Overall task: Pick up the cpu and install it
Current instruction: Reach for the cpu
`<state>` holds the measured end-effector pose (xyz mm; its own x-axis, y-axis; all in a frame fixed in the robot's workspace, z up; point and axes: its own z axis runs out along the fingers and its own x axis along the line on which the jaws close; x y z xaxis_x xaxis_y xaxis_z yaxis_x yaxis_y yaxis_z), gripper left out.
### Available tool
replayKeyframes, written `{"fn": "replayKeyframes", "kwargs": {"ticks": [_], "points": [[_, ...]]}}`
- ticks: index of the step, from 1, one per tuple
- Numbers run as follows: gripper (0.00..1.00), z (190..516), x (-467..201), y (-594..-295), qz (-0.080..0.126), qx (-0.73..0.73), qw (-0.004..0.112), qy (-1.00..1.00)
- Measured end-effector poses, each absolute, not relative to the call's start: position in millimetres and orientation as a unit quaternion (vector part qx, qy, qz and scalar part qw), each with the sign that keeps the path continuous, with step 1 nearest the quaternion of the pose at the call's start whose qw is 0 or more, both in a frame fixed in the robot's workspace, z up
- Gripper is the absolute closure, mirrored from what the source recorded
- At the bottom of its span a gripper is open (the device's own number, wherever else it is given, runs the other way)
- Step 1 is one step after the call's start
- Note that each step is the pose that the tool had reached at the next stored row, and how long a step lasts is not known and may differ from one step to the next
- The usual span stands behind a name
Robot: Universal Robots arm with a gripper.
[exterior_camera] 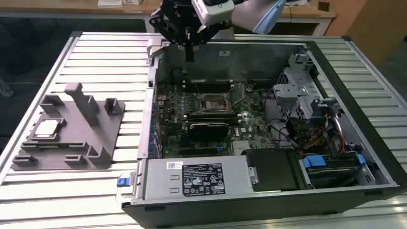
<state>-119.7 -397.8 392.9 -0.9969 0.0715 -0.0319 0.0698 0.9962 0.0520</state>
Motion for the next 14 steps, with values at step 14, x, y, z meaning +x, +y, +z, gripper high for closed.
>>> {"fn": "replayKeyframes", "kwargs": {"ticks": [14], "points": [[0.89, 392.9, -125.6, -397.8, 0.025, 0.035, 0.017, 0.999]]}}
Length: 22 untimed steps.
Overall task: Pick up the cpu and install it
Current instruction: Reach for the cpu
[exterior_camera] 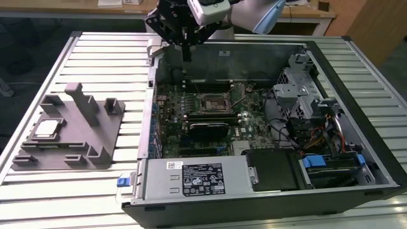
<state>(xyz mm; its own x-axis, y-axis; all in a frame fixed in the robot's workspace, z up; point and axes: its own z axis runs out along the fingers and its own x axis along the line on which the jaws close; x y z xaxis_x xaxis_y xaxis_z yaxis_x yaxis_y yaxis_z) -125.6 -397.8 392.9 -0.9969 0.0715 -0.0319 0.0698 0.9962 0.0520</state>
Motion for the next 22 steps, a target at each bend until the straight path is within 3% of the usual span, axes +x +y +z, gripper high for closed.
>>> {"fn": "replayKeyframes", "kwargs": {"ticks": [22], "points": [[0.89, 393, -148, -398, 0.025, 0.035, 0.017, 0.999]]}}
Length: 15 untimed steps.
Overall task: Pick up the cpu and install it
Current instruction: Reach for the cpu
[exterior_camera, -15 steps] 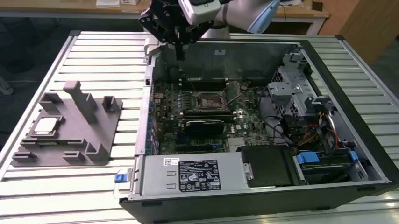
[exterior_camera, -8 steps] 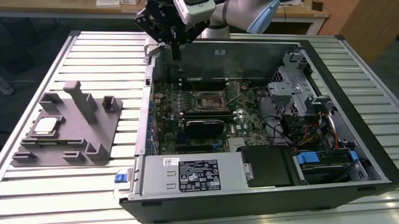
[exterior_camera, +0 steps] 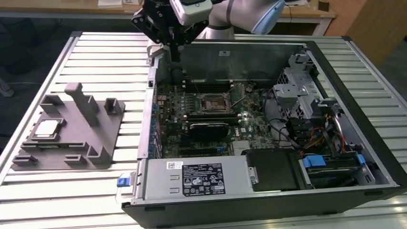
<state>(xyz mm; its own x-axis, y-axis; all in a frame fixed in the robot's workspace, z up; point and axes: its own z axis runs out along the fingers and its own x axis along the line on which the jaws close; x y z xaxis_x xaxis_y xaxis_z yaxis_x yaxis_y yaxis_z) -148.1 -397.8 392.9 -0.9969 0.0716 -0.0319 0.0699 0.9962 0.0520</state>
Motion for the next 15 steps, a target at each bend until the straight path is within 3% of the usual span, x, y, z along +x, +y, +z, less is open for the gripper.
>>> {"fn": "replayKeyframes", "kwargs": {"ticks": [15], "points": [[0.89, 393, -161, -398, 0.025, 0.035, 0.017, 0.999]]}}
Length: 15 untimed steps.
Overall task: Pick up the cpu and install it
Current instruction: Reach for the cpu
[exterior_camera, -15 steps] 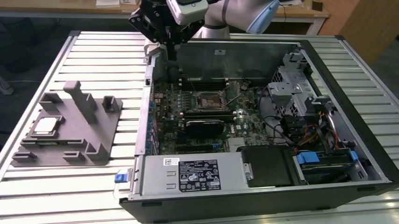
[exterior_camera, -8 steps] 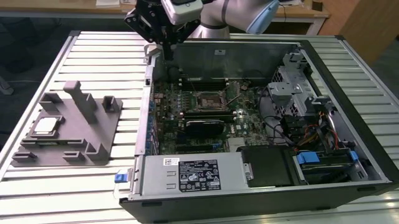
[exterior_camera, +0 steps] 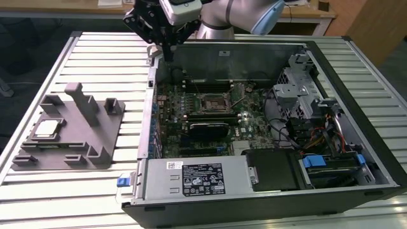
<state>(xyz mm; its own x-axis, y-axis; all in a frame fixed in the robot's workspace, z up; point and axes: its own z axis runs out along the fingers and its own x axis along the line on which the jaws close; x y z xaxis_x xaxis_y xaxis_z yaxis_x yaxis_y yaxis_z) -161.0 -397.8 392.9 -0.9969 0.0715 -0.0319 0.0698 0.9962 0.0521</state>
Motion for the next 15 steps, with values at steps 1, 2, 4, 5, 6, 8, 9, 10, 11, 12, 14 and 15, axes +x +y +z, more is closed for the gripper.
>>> {"fn": "replayKeyframes", "kwargs": {"ticks": [1, 2, 4, 5, 6, 8, 9, 10, 11, 12, 14, 15], "points": [[0.89, 392.9, -161.7, -397.8, 0.025, 0.035, 0.017, 0.999], [0.89, 392.9, -162.3, -397.8, 0.025, 0.035, 0.017, 0.999], [0.89, 392.9, -163.6, -397.8, 0.025, 0.035, 0.017, 0.999], [0.89, 392.9, -164.4, -397.8, 0.025, 0.035, 0.017, 0.999], [0.89, 392.9, -165.1, -397.8, 0.025, 0.035, 0.017, 0.999], [0.89, 392.9, -166.4, -397.8, 0.025, 0.035, 0.017, 0.999], [0.89, 392.9, -167.1, -397.8, 0.025, 0.035, 0.017, 0.999], [0.89, 392.9, -167.8, -397.8, 0.025, 0.035, 0.017, 0.999], [0.89, 392.9, -168.6, -397.8, 0.025, 0.035, 0.017, 0.999], [0.89, 392.9, -169.2, -397.8, 0.025, 0.035, 0.017, 0.999], [0.89, 392.9, -170.5, -397.8, 0.025, 0.035, 0.017, 0.999], [0.89, 392.9, -171.3, -397.8, 0.025, 0.035, 0.017, 0.999]]}}
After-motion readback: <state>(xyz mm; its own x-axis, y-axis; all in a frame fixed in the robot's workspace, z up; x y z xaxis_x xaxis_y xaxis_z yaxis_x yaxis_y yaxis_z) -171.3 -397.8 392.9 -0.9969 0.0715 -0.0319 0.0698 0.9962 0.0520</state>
